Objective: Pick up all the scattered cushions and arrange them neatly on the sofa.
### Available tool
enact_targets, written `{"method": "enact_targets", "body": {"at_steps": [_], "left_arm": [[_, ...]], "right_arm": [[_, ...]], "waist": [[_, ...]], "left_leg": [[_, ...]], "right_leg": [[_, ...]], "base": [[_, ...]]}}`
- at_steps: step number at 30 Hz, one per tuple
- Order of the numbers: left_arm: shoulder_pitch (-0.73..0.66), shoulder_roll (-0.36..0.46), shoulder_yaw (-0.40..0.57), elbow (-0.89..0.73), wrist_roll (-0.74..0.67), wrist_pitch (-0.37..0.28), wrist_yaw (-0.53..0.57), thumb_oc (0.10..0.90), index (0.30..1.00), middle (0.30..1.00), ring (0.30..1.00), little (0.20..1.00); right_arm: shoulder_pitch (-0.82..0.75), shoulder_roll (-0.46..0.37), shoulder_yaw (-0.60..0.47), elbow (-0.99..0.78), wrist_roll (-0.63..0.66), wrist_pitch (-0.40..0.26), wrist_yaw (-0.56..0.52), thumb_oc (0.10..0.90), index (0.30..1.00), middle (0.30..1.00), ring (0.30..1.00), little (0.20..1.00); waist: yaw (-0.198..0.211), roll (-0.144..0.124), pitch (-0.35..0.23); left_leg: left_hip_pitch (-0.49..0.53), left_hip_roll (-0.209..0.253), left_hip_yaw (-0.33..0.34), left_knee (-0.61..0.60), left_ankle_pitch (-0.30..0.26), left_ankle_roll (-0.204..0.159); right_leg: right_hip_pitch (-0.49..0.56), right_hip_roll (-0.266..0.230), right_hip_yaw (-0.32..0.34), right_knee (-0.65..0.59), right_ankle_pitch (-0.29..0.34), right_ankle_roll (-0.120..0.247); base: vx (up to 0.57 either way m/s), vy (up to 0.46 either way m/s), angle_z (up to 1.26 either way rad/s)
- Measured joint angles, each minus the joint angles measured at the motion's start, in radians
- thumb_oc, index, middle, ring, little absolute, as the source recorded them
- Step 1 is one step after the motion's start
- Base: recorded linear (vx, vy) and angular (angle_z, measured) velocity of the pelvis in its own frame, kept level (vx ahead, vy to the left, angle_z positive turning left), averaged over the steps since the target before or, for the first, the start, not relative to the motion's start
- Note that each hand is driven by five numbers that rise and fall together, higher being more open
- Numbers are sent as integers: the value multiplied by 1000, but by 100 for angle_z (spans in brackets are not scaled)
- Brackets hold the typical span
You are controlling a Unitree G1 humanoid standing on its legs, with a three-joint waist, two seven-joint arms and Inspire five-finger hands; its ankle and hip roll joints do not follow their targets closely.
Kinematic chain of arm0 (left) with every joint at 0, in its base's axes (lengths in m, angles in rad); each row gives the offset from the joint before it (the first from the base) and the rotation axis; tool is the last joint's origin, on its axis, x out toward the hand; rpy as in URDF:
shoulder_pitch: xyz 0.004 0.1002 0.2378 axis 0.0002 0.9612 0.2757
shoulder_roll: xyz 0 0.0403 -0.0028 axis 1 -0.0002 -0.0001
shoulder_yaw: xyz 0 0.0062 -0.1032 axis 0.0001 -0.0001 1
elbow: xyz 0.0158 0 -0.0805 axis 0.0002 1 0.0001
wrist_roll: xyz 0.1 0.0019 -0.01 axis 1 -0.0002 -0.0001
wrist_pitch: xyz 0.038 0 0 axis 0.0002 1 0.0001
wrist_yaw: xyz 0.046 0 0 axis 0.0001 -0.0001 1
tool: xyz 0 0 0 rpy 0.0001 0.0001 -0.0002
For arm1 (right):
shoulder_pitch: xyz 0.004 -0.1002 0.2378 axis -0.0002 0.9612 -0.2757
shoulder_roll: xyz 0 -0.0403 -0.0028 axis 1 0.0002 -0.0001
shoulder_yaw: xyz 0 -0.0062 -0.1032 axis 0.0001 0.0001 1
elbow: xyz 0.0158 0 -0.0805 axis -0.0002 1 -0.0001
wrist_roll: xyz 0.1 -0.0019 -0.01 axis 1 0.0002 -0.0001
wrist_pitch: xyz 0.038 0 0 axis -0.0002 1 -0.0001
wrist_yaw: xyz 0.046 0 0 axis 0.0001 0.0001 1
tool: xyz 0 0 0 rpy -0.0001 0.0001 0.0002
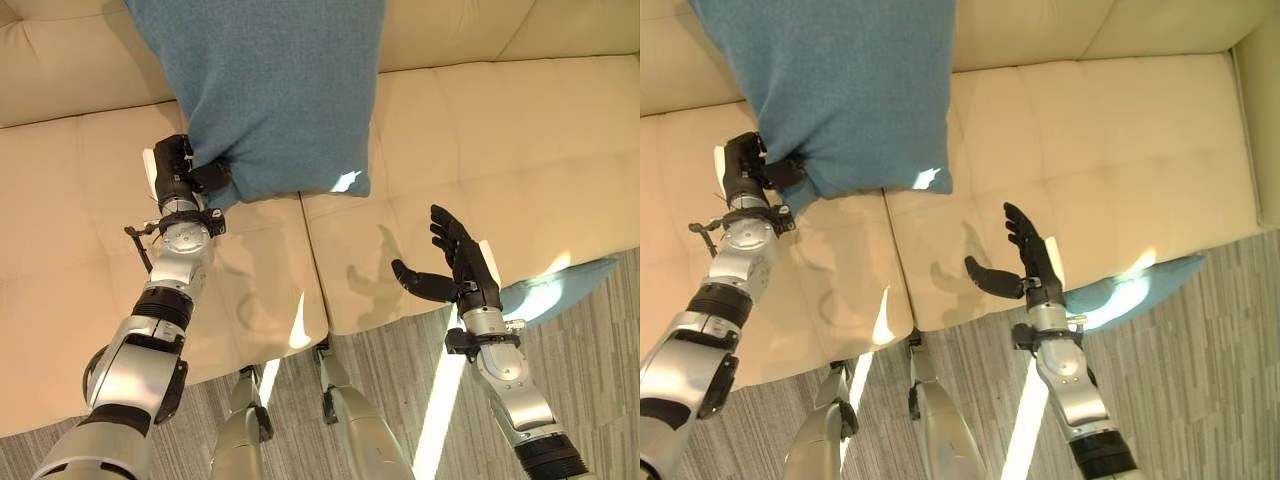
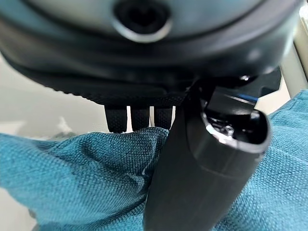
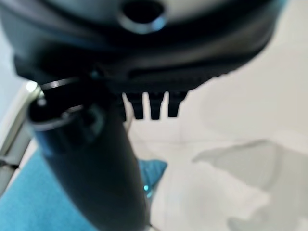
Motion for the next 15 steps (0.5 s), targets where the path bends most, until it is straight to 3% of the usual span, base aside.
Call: {"method": "enact_targets", "body": {"at_steps": [4,8,10,13,15], "left_arm": [[0,40,-10,7,11,1,-5,800,900,900,900,900],[1,157,-45,14,62,10,-61,800,900,900,900,900],[27,207,-45,-9,65,9,-96,800,900,900,900,900],[69,205,-28,-40,71,9,-99,800,900,900,900,900],[214,193,31,-171,101,4,-111,800,900,900,900,900]], "right_arm": [[1,0,0,-1,0,0,2,800,900,900,900,900],[16,0,-21,0,1,0,7,800,900,900,900,900],[36,0,-44,-1,1,0,13,800,900,900,900,900],[56,0,-65,-1,1,0,20,800,900,900,900,900],[66,0,-70,-4,0,2,25,800,900,900,900,900]], "waist": [[0,0,0],[1,4,-2],[3,14,0],[16,33,1],[34,59,13]], "left_leg": [[0,0,0,2,0,0],[0,1,2,3,0,0],[3,2,2,5,0,0],[5,1,0,6,0,0],[26,4,-4,4,0,0]], "right_leg": [[0,0,0,0,0,0],[0,0,1,0,0,0],[3,0,1,0,0,0],[7,0,0,0,0,0],[31,1,-11,0,-1,-1]], "base": [[0,0,0],[0,0,0],[0,0,0],[0,0,0],[30,-37,2]]}}
